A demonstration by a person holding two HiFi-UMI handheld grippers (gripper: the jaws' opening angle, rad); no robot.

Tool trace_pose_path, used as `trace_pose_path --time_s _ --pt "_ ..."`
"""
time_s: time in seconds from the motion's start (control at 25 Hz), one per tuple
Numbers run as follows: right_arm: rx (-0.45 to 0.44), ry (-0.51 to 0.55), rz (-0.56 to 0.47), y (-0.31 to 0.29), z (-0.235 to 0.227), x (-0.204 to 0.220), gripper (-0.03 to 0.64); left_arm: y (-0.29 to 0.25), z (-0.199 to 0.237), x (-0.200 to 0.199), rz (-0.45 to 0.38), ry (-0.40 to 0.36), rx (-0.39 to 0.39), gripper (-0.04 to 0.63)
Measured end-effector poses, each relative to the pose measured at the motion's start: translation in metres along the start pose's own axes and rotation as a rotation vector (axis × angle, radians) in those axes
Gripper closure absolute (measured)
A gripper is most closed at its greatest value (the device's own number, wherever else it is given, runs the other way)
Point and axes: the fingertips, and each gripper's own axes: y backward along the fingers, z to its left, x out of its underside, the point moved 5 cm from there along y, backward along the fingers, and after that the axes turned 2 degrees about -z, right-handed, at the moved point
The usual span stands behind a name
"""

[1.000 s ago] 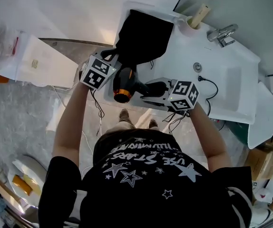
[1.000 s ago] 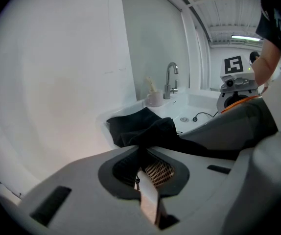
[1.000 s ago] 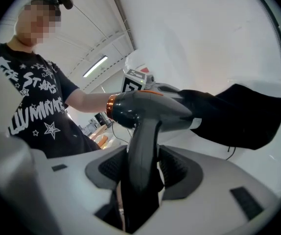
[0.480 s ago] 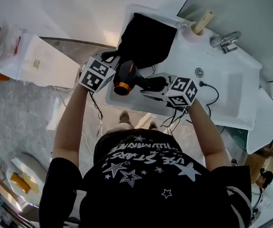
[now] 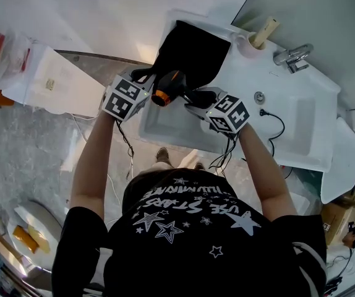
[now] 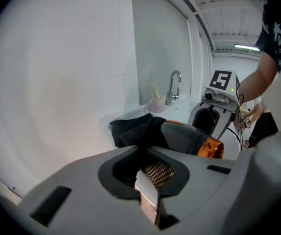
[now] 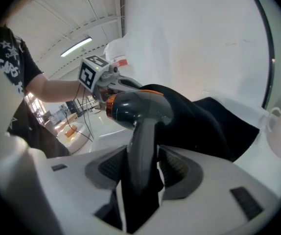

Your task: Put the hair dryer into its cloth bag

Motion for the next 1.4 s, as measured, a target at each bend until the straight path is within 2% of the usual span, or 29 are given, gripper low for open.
trace_pose_path --time_s 0.28,0.68,0.8,1.4 --pt "0.161 -0.022 0.01 -0.009 -0.023 -0.005 0.413 0.005 0.0 -0.001 -0.018 0.015 -0.005 0.572" --pt "0.325 -0.124 0.005 -0.017 -0.064 -0.016 0.414 0.006 -0.006 -0.008 -0.05 0.027 0.017 0.573" --pt "0.362 -0.156 0.006 -0.02 -0.073 -0.017 0.414 0.004 -0.01 -0.007 -0.057 0.04 0.026 0.572" --pt "0.487 -0.158 0.051 -0.04 -0.09 -0.017 0.413 0.007 -0.026 0.013 -0.033 0.075 0.042 0.572"
